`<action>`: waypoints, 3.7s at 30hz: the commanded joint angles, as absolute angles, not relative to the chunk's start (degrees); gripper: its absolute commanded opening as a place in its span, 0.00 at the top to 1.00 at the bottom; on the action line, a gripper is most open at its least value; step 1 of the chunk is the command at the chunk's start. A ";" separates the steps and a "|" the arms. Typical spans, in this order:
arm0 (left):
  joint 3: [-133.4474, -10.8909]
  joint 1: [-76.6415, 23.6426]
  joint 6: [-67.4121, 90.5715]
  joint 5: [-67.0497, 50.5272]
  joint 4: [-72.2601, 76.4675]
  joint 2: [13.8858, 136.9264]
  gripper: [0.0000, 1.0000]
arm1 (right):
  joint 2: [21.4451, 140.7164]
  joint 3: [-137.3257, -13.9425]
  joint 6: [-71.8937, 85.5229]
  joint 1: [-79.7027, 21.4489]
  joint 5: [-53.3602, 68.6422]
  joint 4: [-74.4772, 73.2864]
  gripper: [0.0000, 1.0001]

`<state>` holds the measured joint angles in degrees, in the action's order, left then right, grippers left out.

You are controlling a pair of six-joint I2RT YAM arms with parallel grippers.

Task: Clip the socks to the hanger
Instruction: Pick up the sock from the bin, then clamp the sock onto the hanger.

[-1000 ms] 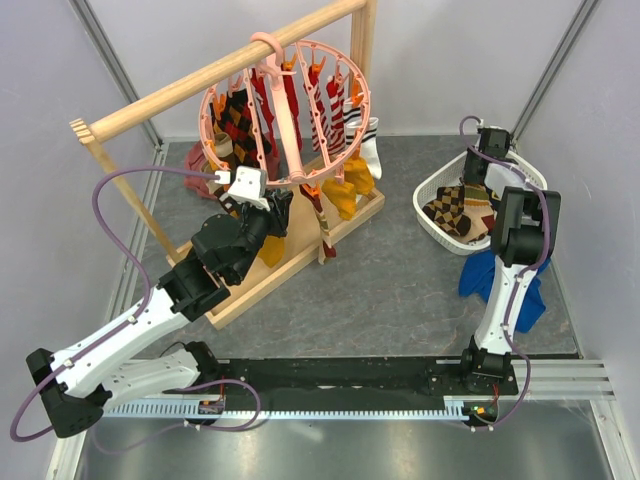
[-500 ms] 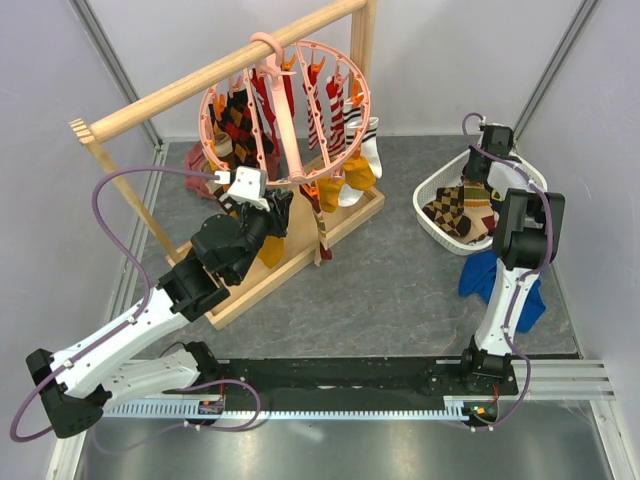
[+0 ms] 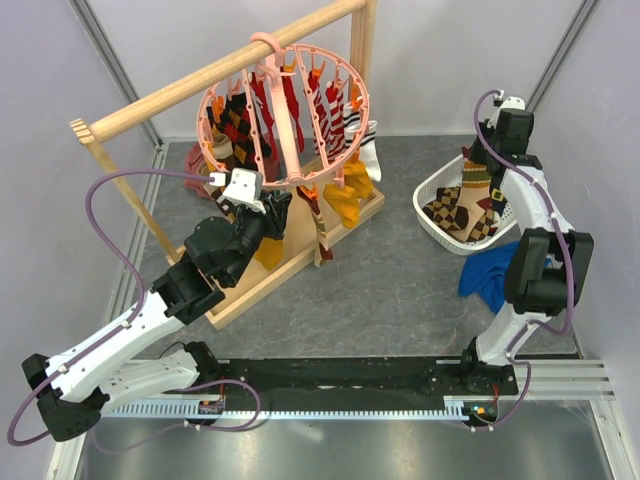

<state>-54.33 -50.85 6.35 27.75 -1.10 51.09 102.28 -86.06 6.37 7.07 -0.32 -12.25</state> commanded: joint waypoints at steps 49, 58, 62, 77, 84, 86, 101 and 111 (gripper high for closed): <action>-52.12 -38.94 15.38 2.73 -8.53 50.01 0.98 | 72.58 -48.34 7.82 -56.42 15.74 40.39 0.99; -52.03 -38.76 15.29 2.81 -8.44 49.39 0.98 | 79.89 -41.84 8.97 -56.51 5.55 62.65 0.99; -52.03 -38.67 15.29 2.72 -8.35 49.31 0.98 | 79.89 -40.78 8.53 -56.43 1.50 64.51 0.99; -51.77 -38.50 15.47 1.93 -8.17 49.48 0.98 | 81.82 -41.57 11.16 -56.25 -1.23 70.14 1.00; -51.77 -38.50 15.47 1.85 -8.09 49.31 0.98 | 83.14 -41.66 11.86 -56.07 -1.67 72.33 1.00; -51.77 -38.50 15.47 1.85 -8.09 49.31 0.98 | 83.14 -41.75 11.95 -55.99 -1.67 72.94 1.00; -51.68 -38.41 15.73 1.50 -8.00 49.75 0.98 | 83.23 -42.10 12.04 -55.63 -1.23 74.27 1.00; -51.59 -38.41 16.00 1.76 -7.91 50.01 0.98 | 83.76 -42.98 13.09 -55.55 -0.26 76.73 1.00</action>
<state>-53.17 -38.22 14.09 4.47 -1.76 49.04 83.46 -40.53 11.75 -55.70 -1.32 71.44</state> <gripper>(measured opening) 0.328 0.010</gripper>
